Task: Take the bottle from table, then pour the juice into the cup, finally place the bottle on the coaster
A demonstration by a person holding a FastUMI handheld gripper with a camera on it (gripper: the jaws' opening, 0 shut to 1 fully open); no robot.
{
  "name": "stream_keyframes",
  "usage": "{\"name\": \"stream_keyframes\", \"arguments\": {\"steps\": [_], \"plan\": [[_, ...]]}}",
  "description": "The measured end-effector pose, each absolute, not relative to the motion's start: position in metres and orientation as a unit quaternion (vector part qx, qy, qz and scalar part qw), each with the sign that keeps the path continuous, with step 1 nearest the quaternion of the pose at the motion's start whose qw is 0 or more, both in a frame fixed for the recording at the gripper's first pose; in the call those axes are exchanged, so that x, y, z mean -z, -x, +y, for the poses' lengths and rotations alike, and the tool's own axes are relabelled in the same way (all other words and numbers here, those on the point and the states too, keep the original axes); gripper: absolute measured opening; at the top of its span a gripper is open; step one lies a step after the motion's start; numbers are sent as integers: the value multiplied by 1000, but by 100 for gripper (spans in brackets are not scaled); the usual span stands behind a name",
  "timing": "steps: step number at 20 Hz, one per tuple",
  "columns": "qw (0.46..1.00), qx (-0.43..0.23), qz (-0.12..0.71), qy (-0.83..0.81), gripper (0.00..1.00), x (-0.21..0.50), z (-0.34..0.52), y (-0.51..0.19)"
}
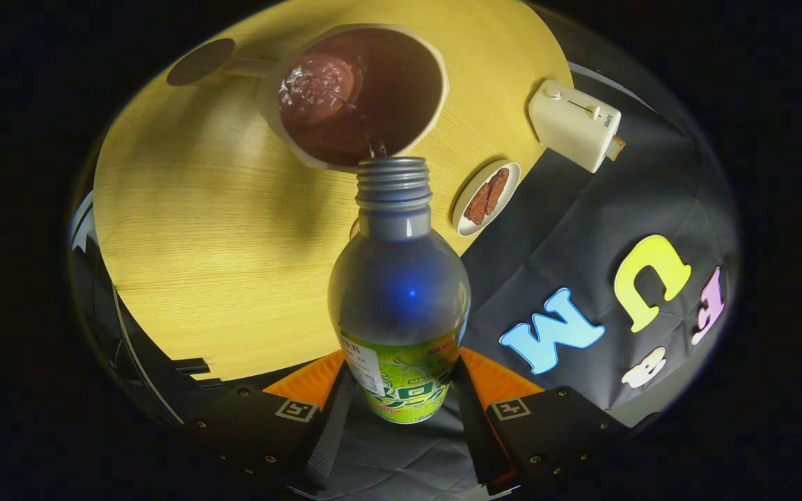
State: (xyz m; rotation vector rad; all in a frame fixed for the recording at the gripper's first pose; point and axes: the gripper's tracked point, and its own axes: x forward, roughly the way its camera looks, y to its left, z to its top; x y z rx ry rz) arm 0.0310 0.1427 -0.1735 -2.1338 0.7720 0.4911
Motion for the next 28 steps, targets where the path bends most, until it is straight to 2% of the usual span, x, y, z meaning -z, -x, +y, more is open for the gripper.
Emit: {"name": "stream_keyframes", "arguments": {"steps": [14,28], "plan": [[369,-195,304,856,75,168,148,-29],[403,-217,299,837,75,181,151,-25]]}}
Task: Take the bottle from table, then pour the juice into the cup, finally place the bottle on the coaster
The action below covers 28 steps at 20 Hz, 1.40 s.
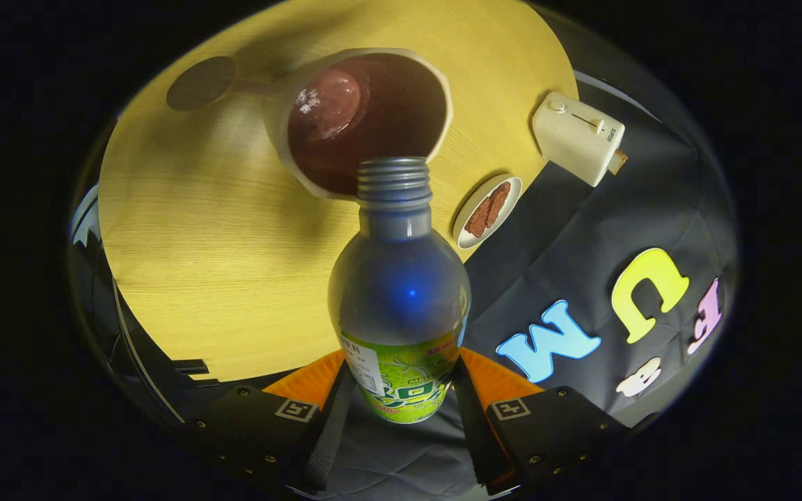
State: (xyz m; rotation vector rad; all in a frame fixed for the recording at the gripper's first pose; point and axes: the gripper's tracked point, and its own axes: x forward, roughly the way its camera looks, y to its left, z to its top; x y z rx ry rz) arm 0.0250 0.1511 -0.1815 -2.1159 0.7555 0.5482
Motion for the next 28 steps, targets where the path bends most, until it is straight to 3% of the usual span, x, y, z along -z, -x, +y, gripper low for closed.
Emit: {"name": "stream_keyframes", "arguments": {"steps": [28], "plan": [[657,-323,361,577,76,259,132,28]]}}
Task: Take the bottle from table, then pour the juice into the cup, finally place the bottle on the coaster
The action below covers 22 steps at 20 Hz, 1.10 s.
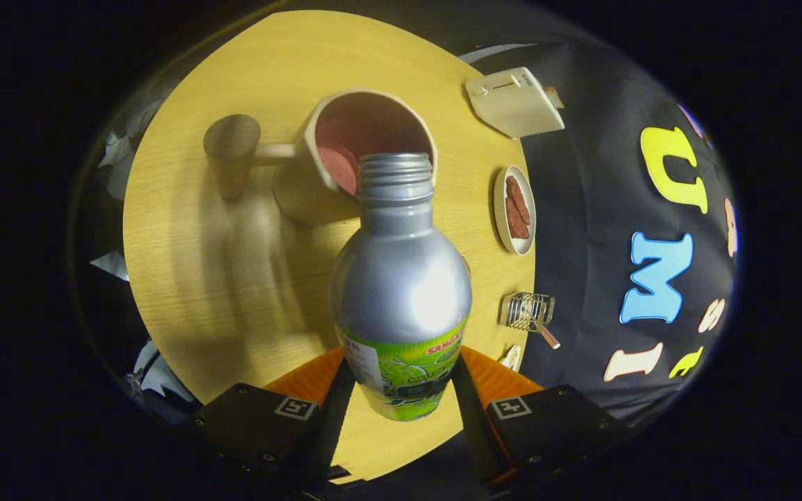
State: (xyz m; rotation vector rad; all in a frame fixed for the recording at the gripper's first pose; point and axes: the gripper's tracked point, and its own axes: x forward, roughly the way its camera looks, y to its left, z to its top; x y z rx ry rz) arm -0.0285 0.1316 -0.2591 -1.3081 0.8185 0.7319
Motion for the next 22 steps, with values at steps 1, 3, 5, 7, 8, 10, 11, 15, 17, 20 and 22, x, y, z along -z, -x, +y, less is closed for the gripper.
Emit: {"name": "stream_keyframes", "arguments": {"steps": [1,3,5,7,8,10,11,15,17,20,22], "plan": [[666,-326,360,566,76,260,133,29],[689,-327,359,538,76,262,134,32],[712,-330,360,504,76,263,136,35],[736,-328,361,468,76,263,138,33],[746,-328,365,450,76,264,136,33],[765,-326,367,417,76,263,135,31],[772,-326,370,402,76,265,134,30],[798,-322,373,347,76,265,129,25],[810,-322,372,321,76,264,128,23],[827,-324,362,282,76,260,130,18],[840,-324,355,253,76,257,131,13]]}}
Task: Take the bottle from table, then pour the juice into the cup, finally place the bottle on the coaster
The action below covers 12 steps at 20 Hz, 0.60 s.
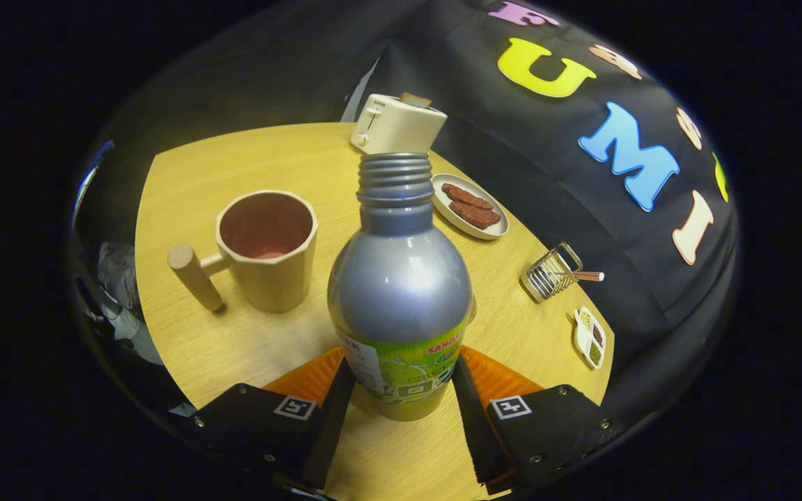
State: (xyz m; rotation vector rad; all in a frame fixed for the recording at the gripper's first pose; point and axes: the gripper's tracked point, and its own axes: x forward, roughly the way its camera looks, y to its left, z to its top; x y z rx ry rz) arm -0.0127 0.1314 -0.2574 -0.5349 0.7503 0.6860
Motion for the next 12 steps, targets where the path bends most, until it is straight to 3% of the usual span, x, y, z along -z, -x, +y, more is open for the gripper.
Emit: {"name": "stream_keyframes", "arguments": {"steps": [12], "plan": [[889,-314,311,119,76,245,134,-36]]}}
